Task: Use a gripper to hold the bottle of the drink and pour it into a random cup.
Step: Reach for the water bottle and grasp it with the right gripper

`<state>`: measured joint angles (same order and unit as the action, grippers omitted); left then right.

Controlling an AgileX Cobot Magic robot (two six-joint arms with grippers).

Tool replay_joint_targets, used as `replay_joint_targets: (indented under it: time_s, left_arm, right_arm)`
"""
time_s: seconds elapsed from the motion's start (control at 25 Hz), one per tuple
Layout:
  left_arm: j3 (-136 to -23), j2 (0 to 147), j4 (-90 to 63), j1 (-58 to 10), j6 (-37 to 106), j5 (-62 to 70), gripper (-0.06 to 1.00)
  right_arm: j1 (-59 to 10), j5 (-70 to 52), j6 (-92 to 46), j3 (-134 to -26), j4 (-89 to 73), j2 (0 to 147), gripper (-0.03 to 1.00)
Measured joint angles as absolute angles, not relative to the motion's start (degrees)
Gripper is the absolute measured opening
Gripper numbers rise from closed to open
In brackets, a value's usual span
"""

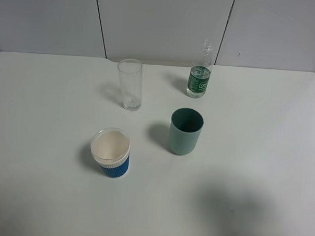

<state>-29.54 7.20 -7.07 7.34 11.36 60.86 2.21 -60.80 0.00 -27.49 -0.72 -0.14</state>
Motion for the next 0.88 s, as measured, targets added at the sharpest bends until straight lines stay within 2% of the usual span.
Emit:
replay_joint_targets:
  time_s: [0.88]
  left_arm:
    - [-29.5,7.2,-7.1,7.3,11.4,60.9,0.99]
  right_arm:
    - [2.2,-60.8,0.0,-27.5,-0.7,-0.1,0.79]
